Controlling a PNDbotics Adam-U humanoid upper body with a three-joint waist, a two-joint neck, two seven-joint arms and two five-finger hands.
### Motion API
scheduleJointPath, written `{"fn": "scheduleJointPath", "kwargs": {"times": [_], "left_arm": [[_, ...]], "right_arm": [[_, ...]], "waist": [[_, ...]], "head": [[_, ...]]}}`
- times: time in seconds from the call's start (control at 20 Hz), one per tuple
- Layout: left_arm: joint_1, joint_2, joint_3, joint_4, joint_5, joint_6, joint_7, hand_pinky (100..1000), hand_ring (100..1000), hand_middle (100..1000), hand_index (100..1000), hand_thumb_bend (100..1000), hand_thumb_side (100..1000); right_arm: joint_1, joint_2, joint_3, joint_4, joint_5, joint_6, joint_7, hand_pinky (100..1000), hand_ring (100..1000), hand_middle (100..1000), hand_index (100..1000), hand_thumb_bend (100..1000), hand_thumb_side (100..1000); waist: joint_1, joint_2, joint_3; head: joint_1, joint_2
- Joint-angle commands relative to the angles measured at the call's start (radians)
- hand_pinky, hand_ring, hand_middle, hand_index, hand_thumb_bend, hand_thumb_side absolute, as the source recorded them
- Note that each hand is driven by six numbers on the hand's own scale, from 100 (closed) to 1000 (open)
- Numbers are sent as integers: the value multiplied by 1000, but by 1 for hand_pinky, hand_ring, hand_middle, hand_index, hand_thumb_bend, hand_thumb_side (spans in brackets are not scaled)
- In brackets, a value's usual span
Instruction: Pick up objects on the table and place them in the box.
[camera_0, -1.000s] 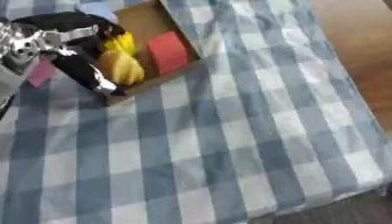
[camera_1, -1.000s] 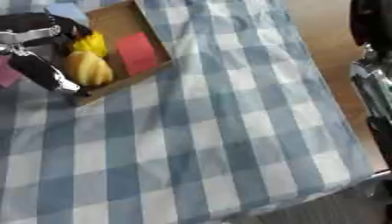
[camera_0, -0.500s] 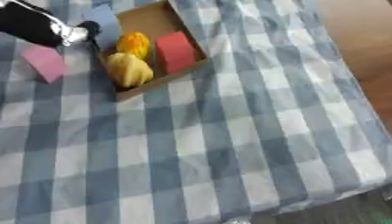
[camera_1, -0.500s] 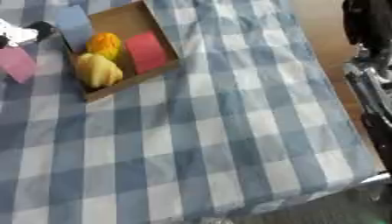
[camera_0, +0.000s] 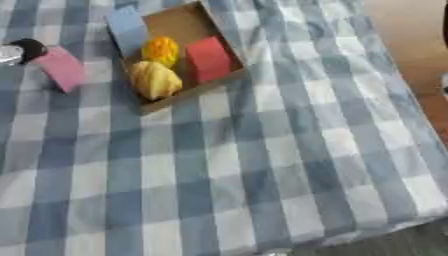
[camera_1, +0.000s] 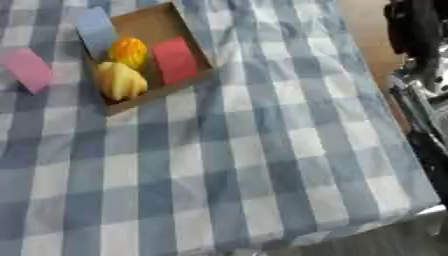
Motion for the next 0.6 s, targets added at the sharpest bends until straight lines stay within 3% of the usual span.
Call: {"fn": "scheduleJointPath", "kwargs": {"times": [0.05, 0.3, 0.6], "left_arm": [[-22, 18, -15, 82, -28, -6, -25, 915, 852, 818, 911, 787, 424], [-72, -36, -38, 246, -48, -13, -40, 915, 845, 787, 891, 1000, 447], [-129, -88, -57, 365, -103, 2, -28, 928, 858, 783, 875, 1000, 446]], "right_arm": [[-10, -21, -9, -14, 6, 1, 0, 734, 719, 691, 751, 100, 528], [-8, -14, -8, -14, 9, 5, 1, 734, 718, 690, 748, 100, 528], [-8, -5, 0, -14, 8, 15, 9, 733, 715, 687, 747, 100, 530]], "waist": [[-4, -16, -6], [-7, -9, -12], [-2, -4, -13]], "head": [[11, -13], [24, -22], [33, -23]]}}
